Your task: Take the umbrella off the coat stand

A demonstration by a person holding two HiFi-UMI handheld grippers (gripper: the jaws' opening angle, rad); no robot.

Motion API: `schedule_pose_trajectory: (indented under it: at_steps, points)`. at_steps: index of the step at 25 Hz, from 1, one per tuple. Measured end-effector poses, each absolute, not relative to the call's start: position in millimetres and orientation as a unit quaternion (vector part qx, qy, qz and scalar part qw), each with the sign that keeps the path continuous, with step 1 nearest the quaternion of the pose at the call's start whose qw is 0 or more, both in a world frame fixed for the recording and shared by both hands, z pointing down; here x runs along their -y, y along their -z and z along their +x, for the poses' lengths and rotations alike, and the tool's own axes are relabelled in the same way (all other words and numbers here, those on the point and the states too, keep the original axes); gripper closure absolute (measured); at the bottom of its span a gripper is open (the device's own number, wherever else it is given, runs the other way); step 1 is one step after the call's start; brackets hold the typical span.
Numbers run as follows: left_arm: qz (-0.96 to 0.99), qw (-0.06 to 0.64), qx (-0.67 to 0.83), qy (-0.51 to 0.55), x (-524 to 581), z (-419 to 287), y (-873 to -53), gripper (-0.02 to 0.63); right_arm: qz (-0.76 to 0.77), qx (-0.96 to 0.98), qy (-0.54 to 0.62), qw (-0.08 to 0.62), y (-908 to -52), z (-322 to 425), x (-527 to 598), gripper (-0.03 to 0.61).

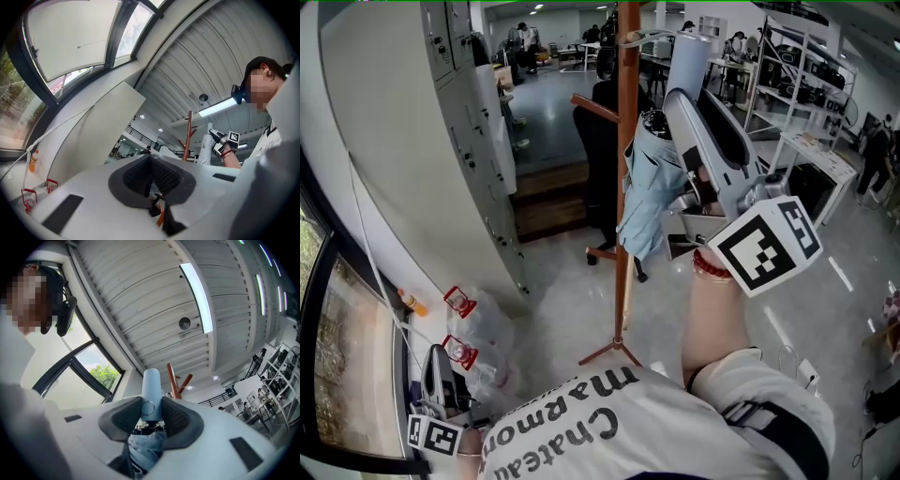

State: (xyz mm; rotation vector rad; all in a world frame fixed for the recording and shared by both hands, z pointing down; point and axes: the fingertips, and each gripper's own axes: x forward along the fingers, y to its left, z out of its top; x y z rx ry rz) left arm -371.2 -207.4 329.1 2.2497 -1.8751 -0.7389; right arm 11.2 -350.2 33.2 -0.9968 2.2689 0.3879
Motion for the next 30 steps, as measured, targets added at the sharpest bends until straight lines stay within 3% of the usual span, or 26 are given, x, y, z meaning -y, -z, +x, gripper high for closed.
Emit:
schedule_pose_trajectory:
  at_steps: [30]
  points:
    - [0.773, 0.084, 0.584, 0.233, 179.5, -361.2, -339.7, 0.589, -0.401, -0.868, -0.111, 0.271, -76.3, 5.2, 303.3, 0.43]
